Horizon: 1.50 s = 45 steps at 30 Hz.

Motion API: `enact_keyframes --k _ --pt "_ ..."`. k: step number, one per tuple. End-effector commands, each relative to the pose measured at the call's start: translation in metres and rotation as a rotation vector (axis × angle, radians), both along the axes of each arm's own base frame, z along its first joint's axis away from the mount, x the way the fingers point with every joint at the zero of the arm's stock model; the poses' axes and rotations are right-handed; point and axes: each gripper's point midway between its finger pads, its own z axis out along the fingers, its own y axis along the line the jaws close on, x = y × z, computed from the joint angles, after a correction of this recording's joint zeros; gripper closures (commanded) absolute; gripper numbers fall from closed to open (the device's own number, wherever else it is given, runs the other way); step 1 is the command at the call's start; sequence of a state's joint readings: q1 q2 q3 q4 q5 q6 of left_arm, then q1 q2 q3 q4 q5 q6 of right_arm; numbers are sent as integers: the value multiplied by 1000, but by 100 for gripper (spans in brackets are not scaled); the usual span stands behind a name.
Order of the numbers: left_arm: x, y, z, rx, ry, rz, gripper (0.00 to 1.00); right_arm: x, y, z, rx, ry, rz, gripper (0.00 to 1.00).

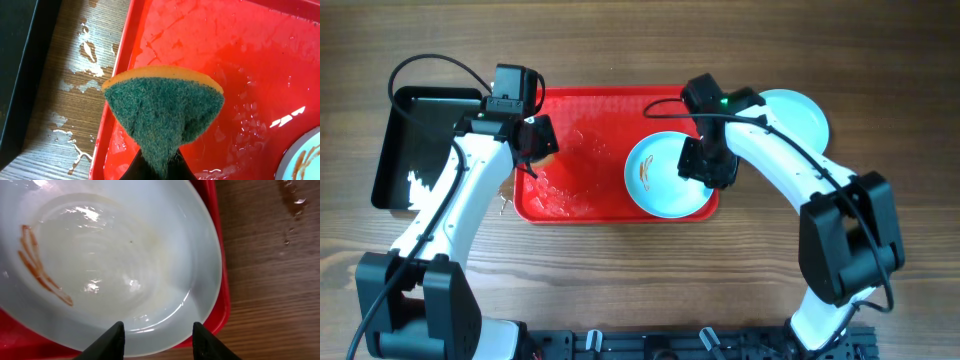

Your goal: Clean dirty plates on tray and stack at the side

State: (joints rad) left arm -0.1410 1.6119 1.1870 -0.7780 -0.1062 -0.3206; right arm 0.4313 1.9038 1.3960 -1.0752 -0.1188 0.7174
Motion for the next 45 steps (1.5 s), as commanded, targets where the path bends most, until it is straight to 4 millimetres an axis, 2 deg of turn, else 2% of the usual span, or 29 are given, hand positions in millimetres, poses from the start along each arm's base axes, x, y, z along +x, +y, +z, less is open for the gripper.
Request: enact_keyframes --k 1,2,4,8,20,23,31,33,34,35,37,38,39,40,41,44,45 --pt "3 1 0 -8 -2 13 96 5 -17 18 -79 -60 3 58" --pt "3 1 0 -8 -2 13 96 -1 -20 12 -89 -39 1 62" --pt "3 1 0 -8 -1 13 96 -15 -25 -3 -104 6 -23 64" --pt "3 1 0 -9 -1 13 96 -23 -19 -22 -50 21 -22 64" --pt "3 1 0 -9 -1 13 96 -22 -18 -26 -50 10 -24 64" --pt "3 1 0 -9 -1 13 96 -25 -16 -37 -27 8 -22 65" --pt "3 1 0 -9 -2 13 96 -3 4 -36 75 -86 34 67" --pt "3 1 0 -9 -2 13 96 7 23 -34 154 -136 93 67" --pt "3 1 0 -9 -2 13 96 12 42 -34 215 -165 139 68" --pt "3 1 0 -9 -2 13 96 12 60 -36 257 -180 172 68" --pt "3 1 0 -8 -2 13 96 5 83 -38 281 -200 245 67" --pt "3 1 0 -9 -1 13 96 3 83 -38 256 -201 255 69" --pt "3 1 0 -9 -1 13 96 8 78 -32 241 -212 243 74" --pt "3 1 0 -9 -2 13 96 20 67 -21 218 -239 224 73" --pt "3 1 0 -8 -2 13 96 29 60 -13 212 -263 238 70" --pt "4 1 0 -10 -9 13 96 64 40 6 211 -364 271 50" --pt "5 1 1 -10 -11 13 96 74 39 7 215 -401 284 51"
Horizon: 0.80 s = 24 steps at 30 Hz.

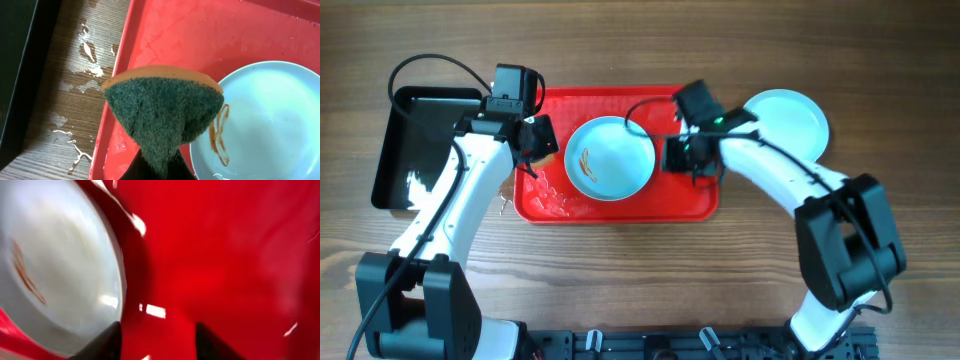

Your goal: Clean dirty plates on tray and stack at the side

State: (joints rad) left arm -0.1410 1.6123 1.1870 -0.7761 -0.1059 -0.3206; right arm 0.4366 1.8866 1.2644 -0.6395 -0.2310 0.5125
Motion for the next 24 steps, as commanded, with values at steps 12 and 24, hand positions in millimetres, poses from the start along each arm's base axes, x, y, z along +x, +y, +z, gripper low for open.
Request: enact_keyframes --k 12,24 --pt "6 1 -1 -10 -12 13 96 38 55 -27 -5 -272 341 52" --pt "0 -44 -20 -195 67 -82 96 19 62 -37 -30 -174 201 96"
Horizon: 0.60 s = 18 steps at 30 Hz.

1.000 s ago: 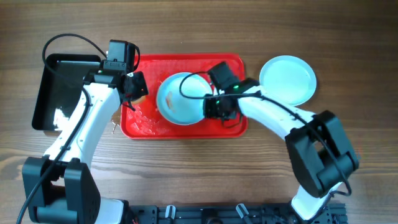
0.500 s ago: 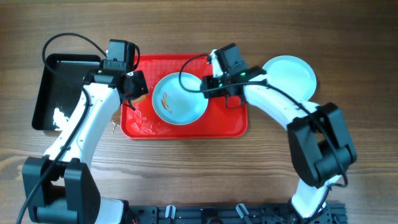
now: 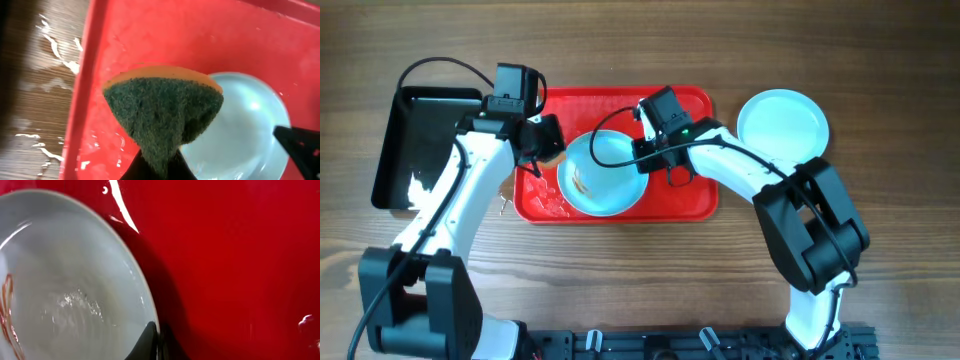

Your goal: Clean dirty plates on tray and stack at the side

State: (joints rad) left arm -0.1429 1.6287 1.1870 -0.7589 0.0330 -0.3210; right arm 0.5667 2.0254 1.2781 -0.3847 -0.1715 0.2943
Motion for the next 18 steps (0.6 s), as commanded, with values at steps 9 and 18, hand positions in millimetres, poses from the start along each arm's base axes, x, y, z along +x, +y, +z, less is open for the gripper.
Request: enact_keyframes --k 9,18 --pt "-6 -73 -40 -95 91 -169 96 -9 -9 -10 26 165 -317 96" --pt "-14 -112 -79 -129 160 -233 96 -13 -11 -11 21 187 -341 96"
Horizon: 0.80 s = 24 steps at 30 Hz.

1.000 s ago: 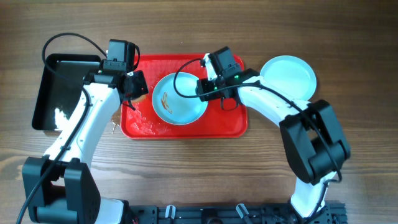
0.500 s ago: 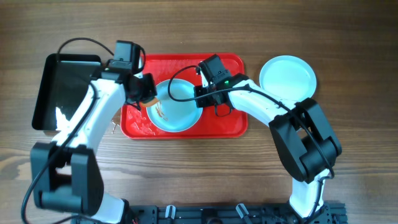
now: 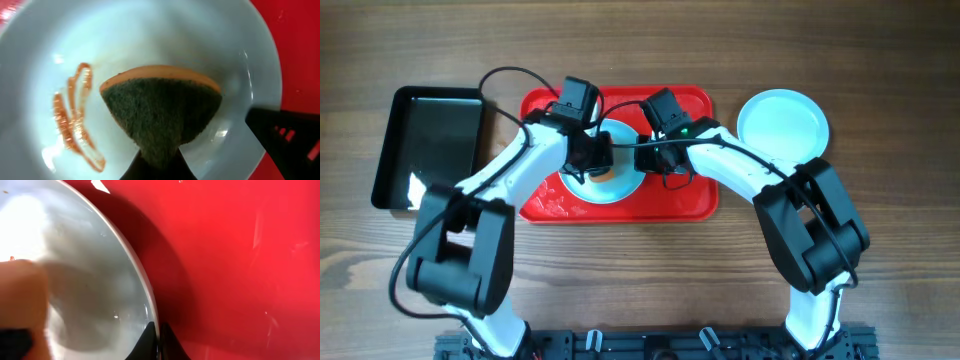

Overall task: Clean dirty plates on tray and stack at the side
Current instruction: 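Scrub the held plate with the sponge in the left gripper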

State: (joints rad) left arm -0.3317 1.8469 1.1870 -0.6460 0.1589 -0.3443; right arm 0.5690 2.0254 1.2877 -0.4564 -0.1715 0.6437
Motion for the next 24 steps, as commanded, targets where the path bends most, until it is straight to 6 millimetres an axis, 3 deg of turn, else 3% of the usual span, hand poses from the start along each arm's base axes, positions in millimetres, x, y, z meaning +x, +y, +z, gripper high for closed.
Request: enact_keyframes --k 1,4,6,11,14,17,19,20,21,24 --pt "-6 -20 -21 -15 44 -34 96 -1 -5 -7 -30 17 -23 96" --pt "-6 -4 -40 86 58 -13 96 -1 -6 -7 -34 15 -20 96" --pt "-6 32 -49 275 55 24 96 -1 -7 -8 -40 14 -21 96" --pt "-6 114 -30 693 15 97 96 0 -14 -10 -77 9 -35 96" --pt "3 141 -13 818 -33 142 96 0 -14 -10 -77 9 -34 96" --pt "10 141 9 796 -101 204 96 0 -14 -10 -76 8 -35 96" --pt "15 128 32 672 -170 294 96 0 -14 -10 -76 8 -35 96" --pt "15 114 37 574 -172 287 96 0 -14 -10 -75 8 -37 96" --pt "14 85 36 398 -149 255 96 0 -14 -9 -73 6 -37 96" --pt "12 25 18 78 -58 164 96 0 -14 -9 -72 6 -37 96"
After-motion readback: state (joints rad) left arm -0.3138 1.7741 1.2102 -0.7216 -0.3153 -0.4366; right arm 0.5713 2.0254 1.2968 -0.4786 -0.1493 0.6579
